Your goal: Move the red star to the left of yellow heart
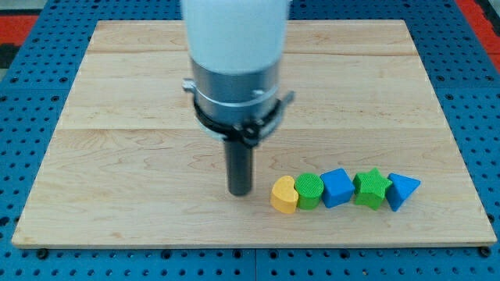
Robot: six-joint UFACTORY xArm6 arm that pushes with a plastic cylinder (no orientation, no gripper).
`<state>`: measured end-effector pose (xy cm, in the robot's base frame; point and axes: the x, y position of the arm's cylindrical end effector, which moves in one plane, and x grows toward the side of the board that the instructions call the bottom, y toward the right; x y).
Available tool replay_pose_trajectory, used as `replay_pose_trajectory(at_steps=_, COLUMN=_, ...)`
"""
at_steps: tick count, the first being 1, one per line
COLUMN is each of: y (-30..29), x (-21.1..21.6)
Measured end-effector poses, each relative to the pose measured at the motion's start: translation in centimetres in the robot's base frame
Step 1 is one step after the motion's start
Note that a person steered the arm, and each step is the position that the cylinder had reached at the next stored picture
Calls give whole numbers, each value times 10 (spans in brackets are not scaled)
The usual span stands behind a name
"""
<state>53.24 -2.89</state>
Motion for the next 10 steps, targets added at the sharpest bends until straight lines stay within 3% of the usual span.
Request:
replay_pose_trajectory(at_steps=1, y=9, x=-40)
replay_pose_trajectory(at_steps=3, y=137, x=-81)
replay_pose_trajectory(at_steps=5, y=119, x=-192)
replay_pose_trajectory(at_steps=8, y=-16, x=-188)
replay_pose_trajectory(at_steps=10, y=-48, x=-144)
